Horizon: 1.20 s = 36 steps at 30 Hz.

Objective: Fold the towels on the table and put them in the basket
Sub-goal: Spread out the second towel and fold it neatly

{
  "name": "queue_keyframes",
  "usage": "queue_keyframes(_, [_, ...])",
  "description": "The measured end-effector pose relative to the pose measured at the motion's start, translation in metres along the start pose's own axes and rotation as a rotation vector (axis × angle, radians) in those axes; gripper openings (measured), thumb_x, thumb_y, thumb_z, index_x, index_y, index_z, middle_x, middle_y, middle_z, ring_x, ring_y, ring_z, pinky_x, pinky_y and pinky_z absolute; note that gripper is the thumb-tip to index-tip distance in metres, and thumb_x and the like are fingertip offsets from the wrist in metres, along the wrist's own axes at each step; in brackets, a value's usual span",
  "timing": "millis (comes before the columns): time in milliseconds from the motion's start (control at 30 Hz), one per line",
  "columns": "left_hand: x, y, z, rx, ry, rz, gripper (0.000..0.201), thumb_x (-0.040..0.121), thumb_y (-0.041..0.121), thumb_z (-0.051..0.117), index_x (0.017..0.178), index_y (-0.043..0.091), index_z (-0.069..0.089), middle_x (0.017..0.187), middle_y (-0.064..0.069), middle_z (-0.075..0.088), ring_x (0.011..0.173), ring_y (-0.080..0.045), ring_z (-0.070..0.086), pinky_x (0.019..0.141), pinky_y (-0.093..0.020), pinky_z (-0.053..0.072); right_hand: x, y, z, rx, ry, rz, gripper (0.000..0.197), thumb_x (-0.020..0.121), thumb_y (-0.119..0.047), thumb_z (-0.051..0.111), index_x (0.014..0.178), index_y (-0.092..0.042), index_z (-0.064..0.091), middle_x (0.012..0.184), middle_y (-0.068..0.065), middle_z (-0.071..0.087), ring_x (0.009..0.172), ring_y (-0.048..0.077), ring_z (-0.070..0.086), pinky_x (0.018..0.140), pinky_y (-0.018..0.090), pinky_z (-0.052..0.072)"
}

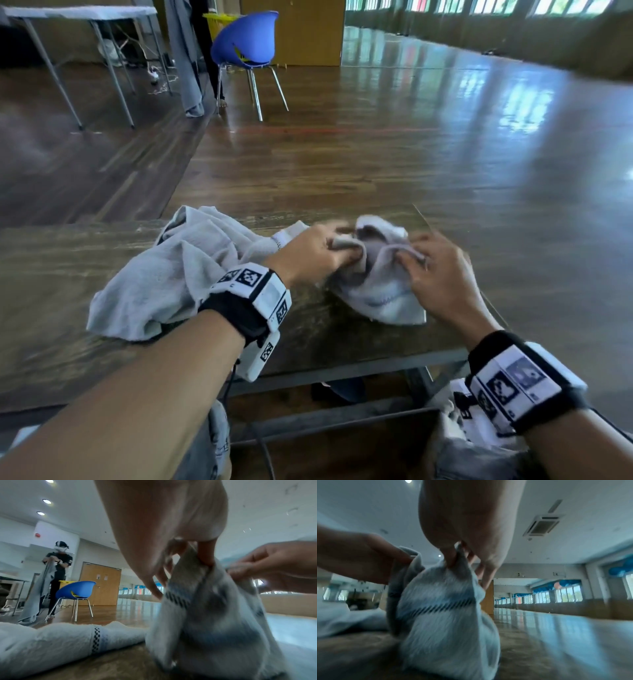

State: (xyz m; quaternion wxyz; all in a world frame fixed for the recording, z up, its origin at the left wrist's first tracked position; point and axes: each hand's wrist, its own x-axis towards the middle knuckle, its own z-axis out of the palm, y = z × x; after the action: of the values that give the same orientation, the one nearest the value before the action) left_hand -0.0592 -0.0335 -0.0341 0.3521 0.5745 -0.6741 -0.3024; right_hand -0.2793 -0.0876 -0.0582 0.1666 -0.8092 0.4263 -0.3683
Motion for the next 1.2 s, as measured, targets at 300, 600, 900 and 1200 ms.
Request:
queue_keyframes(300, [0.010,-0.021,0.050,0.490,-0.291,-0.157,0.012,0.084,0.046,0.064,0.076,0.047,0.073,0.156,0.001,0.022,0.142,-0.018,0.014,0.118,-0.041,0.020,-0.033,0.034,0.007,-0.140,-0.515,0.164,0.023,0.093,-0.033,0.065,0.089,-0.011,0.072,0.120,-0.001,0.058,0.109,0.024,0.058,0.091,0.042,0.049])
queue_keyframes(600, [0.049,0.003,0.027,0.146,-0.217,-0.192,0.034,0.091,0.032,0.066,0.067,0.008,0.070,0.057,0.002,0.062,0.051,-0.007,0.053,0.051,-0.019,0.042,0.029,0.029,-0.009,0.163,-0.410,0.228,0.032,0.097,-0.024,0.062,0.072,-0.006,0.071,0.065,0.010,0.068,0.060,0.013,0.055,0.058,0.031,0.041])
queue_keyframes(900, [0.140,0.038,-0.079,0.308,0.510,-0.021,0.043,0.092,0.035,0.058,0.071,-0.003,0.060,0.066,-0.025,0.049,0.061,-0.030,0.051,0.058,-0.033,0.033,0.215,0.009,-0.029,0.010,-0.104,-0.057,0.036,0.102,-0.022,0.050,0.067,-0.020,0.053,0.070,-0.003,0.054,0.064,0.011,0.047,0.057,0.028,0.036])
queue_keyframes(1200, [0.153,-0.005,-0.124,-0.061,0.618,-0.337,0.031,0.099,0.032,0.056,0.074,0.014,0.054,0.093,-0.018,0.066,0.066,-0.028,0.071,0.062,-0.037,0.062,0.241,0.049,-0.045,0.133,0.041,0.301,0.022,0.107,-0.031,0.044,0.112,-0.019,0.062,0.097,0.021,0.070,0.061,0.028,0.066,0.061,0.037,0.057])
